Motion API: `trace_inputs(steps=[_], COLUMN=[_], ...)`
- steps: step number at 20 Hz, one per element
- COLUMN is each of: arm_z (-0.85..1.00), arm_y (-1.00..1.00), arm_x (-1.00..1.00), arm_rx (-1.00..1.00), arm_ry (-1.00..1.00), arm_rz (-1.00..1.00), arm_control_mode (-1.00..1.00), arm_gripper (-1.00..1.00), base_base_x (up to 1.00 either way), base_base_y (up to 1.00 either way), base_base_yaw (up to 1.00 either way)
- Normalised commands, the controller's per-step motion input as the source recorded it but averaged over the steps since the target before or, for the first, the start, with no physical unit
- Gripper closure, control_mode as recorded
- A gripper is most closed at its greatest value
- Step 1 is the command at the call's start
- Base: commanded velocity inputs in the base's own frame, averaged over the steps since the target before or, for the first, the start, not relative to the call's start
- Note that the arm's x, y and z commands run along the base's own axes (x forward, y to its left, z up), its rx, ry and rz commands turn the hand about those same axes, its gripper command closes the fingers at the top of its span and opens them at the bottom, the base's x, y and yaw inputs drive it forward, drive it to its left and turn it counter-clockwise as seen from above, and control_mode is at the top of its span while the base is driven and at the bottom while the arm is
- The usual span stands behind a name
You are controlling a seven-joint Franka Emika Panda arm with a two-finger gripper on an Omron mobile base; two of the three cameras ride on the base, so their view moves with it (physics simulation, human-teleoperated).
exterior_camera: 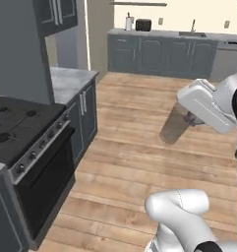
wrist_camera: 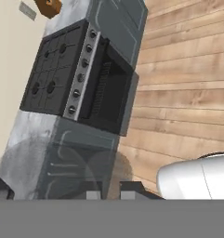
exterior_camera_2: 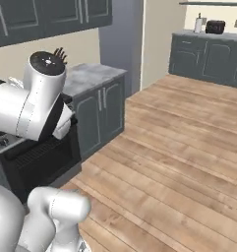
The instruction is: There is a bowl on the dining counter. Grab a lemon wedge from the fridge and place it in the bowl. Then get the liquor bottle and glass cup from the cabinet and place them next to the bowl.
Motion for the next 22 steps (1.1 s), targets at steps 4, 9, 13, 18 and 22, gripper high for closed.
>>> trace_inputs(steps=[4,9,13,18,22], arm_z=[0.00,0.00,0.00,0.00,0.00], arm_y=[0.00,0.00,0.00,0.00,0.00], arm_x=[0.00,0.00,0.00,0.00,0.00], arm_rx=[0.00,0.00,0.00,0.00,0.00], arm_ry=[0.00,0.00,0.00,0.00,0.00], arm_rz=[0.00,0.00,0.00,0.00,0.00], arm_control_mode=[1.00,1.00,1.00,1.00,1.00], arm_gripper=[1.00,1.00,1.00,1.00,1.00], base_base_x=[0.61,0.99,1.00,1.00,1.00], base_base_y=[-0.59,-0.29,0.00,0.00,0.00], base_base_yaw=[-0.55,-0.36,-0.26,-0.25,-0.27])
